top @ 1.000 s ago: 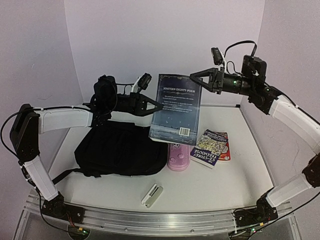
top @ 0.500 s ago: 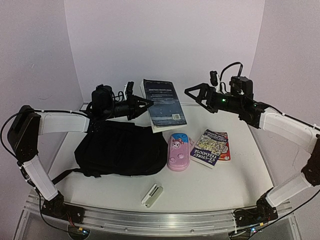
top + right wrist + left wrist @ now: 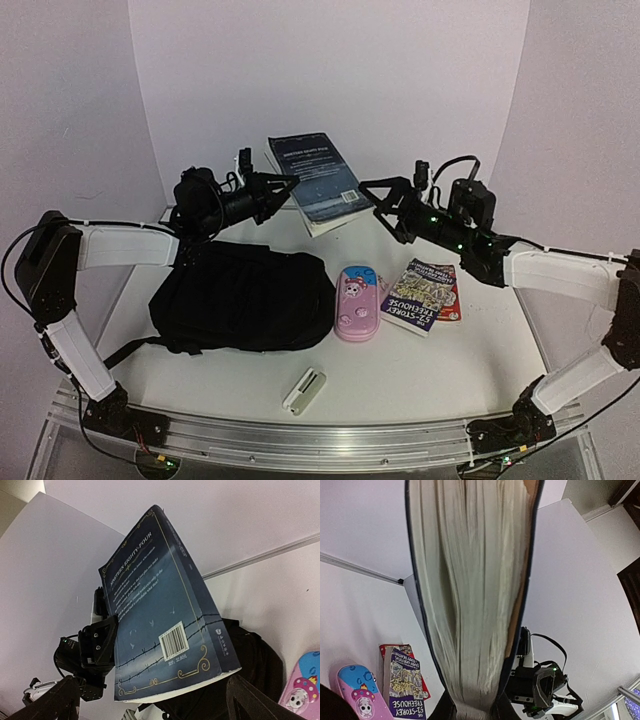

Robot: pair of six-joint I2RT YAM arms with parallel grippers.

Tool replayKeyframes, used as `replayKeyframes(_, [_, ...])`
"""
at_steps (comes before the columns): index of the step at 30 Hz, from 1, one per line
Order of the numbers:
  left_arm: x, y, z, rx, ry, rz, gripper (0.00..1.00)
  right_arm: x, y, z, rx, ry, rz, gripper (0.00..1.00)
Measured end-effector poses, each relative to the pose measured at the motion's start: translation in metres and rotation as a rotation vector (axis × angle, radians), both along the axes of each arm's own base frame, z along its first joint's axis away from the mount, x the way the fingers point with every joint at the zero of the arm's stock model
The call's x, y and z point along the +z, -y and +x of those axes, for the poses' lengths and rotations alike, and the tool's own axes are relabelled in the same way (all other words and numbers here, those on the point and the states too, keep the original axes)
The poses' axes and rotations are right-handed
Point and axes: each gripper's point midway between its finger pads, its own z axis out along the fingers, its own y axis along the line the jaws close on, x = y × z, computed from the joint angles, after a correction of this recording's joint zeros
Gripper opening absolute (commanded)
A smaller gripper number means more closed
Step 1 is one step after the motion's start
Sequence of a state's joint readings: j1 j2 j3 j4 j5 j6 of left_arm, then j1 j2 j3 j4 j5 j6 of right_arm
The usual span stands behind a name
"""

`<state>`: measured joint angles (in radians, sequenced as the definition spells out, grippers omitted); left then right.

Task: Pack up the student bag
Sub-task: Pick up the book from the center of the board.

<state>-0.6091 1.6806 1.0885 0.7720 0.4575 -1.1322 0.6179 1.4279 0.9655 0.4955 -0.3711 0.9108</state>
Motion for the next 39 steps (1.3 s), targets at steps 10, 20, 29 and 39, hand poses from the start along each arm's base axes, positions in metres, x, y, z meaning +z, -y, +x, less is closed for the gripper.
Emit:
replayKeyframes(10, [0.018, -0.004, -0.001, 0.006, 0.016, -0.072, 0.00, -0.033, -0.035, 0.011, 0.018, -0.053, 0.024, 0.92])
replayKeyframes(20, [0.018, -0.004, -0.001, 0.007, 0.002, -0.089, 0.00, 0.001, -0.065, 0.012, 0.070, 0.071, 0.119, 0.60])
replayKeyframes(29, [0.026, -0.010, -0.002, 0.020, 0.011, -0.127, 0.04, 0.012, -0.071, 0.016, 0.061, 0.151, 0.183, 0.05])
replayKeyframes(39, [-0.005, -0.015, -0.008, 0.050, -0.036, 0.017, 0.78, 0.002, -0.069, 0.015, -0.018, 0.142, 0.071, 0.00])
